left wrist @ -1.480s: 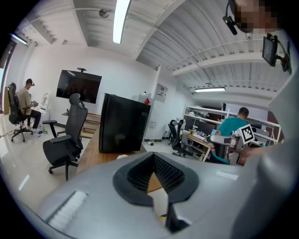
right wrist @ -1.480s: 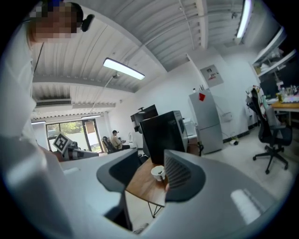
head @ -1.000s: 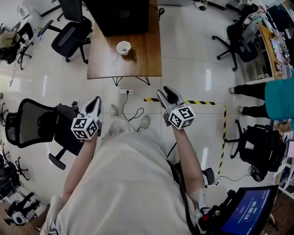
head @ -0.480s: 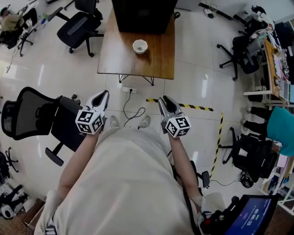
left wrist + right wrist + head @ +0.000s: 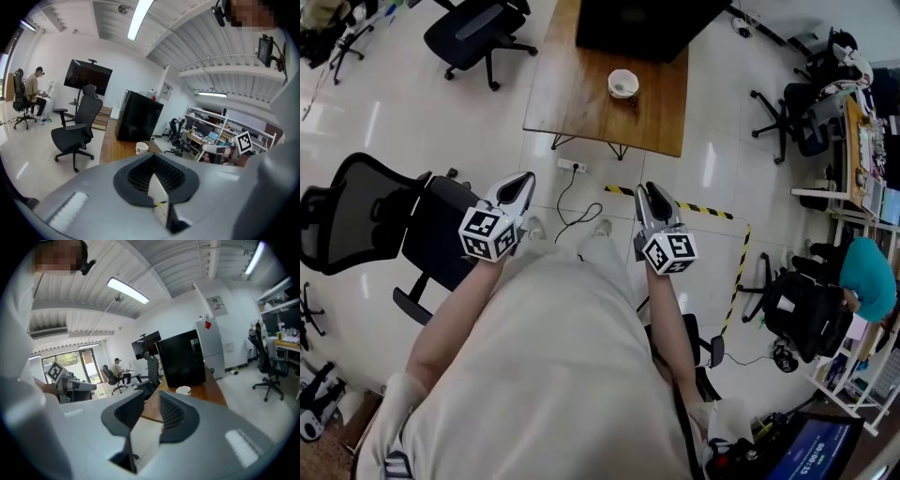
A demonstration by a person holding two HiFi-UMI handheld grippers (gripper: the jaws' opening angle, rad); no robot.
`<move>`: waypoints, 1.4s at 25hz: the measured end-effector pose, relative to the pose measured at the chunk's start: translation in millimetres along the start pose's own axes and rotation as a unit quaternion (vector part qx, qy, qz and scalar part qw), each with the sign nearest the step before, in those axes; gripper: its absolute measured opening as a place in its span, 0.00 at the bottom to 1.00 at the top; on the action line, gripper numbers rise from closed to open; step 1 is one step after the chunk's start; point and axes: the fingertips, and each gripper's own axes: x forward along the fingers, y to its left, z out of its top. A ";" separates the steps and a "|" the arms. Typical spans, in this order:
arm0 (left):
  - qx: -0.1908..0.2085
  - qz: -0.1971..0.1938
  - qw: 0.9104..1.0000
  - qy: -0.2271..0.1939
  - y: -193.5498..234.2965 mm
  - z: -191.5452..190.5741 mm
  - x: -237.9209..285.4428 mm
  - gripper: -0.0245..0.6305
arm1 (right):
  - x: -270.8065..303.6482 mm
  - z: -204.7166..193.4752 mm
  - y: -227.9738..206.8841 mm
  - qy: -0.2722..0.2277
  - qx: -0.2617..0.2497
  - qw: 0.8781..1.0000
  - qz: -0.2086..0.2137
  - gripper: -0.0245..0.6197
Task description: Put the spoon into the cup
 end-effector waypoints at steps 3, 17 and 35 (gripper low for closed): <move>-0.001 -0.015 1.000 0.014 7.2 -9.6 -0.6 0.04 | 3.2 -1.4 9.8 0.003 -0.006 1.000 -0.006 0.19; -0.009 0.020 1.000 0.001 9.5 -9.9 14.2 0.04 | -18.3 7.4 -34.8 -0.026 0.003 0.999 -0.019 0.15; 0.018 0.007 1.000 0.010 -16.5 -13.1 27.1 0.04 | -46.6 -2.4 -70.7 -0.044 0.013 0.998 -0.043 0.07</move>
